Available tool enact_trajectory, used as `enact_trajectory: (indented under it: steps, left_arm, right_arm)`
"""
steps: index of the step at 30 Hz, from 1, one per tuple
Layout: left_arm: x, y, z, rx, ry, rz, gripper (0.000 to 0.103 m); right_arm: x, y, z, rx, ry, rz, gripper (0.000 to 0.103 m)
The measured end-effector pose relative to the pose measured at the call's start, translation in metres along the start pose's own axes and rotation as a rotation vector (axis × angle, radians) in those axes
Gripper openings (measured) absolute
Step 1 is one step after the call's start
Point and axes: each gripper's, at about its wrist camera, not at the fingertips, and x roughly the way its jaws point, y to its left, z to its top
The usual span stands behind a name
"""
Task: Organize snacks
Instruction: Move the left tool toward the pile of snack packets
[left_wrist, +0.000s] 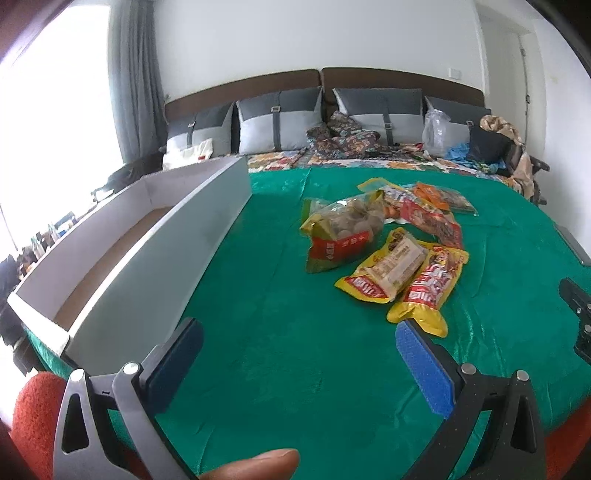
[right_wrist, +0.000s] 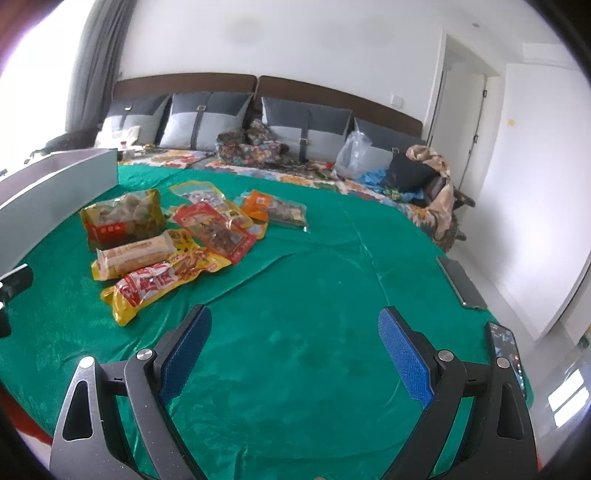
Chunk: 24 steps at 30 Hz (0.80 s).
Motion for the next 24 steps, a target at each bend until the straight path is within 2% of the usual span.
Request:
enact_trajectory:
  steps: [11,24]
  left_arm:
    - [0.004,0.013,-0.002,-0.039,0.008,0.03,0.103]
    - [0.013,0.011,-0.007,-0.006,0.017,0.041,0.103]
  right_arm:
    - [-0.002,0.0,0.003,0.006,-0.027,0.004,0.094]
    - [0.005,0.0,0.0,0.006,0.001,0.014,0.094]
